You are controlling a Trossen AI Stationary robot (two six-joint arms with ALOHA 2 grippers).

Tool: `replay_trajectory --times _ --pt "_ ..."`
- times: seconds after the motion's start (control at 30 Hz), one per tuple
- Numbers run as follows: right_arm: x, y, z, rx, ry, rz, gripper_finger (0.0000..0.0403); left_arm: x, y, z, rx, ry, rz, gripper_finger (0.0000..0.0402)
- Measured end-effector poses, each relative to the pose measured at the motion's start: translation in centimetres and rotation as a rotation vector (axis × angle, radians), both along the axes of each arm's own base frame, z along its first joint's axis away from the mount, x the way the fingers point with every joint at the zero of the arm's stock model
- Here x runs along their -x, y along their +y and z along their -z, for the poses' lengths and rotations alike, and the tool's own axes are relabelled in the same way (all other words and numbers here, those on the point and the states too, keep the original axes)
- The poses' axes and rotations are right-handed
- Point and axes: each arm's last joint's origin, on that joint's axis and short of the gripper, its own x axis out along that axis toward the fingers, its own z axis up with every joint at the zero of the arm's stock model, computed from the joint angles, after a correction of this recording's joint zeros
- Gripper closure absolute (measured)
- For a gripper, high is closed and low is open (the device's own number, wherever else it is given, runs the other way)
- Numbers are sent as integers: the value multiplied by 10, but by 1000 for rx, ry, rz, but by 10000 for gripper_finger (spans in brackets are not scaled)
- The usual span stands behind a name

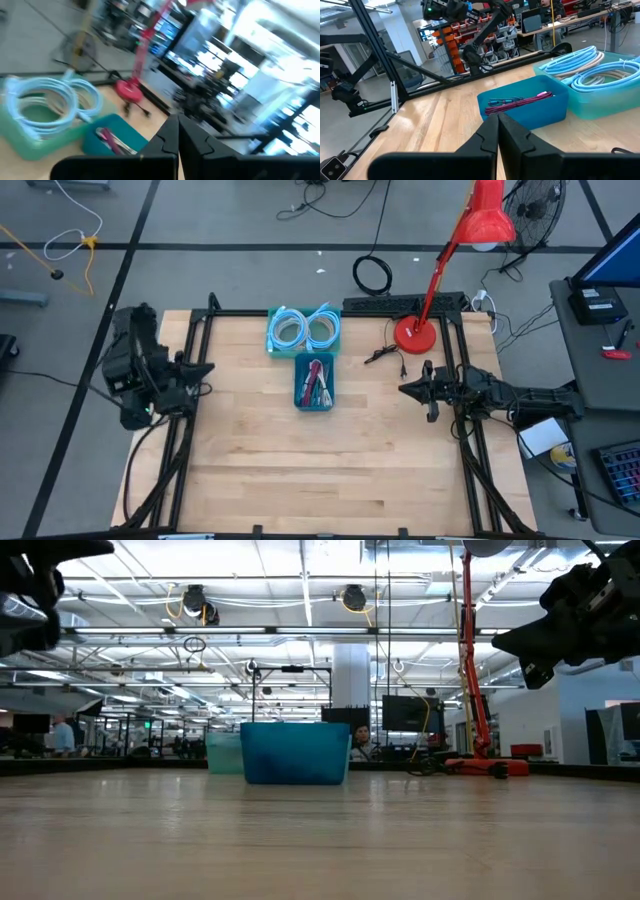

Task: Pick & Place USB Port
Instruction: Return to Home Position

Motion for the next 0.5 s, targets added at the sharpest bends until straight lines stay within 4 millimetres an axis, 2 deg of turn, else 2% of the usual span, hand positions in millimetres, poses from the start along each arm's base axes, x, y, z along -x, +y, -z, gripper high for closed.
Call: replay_trajectory --times 0.23,0.5 --pt "0 0 0 0 0 0 403 10 14 0 4 -4 230 401" --pt "0 0 0 0 0 0 403 10 6 -5 67 -43 241 401"
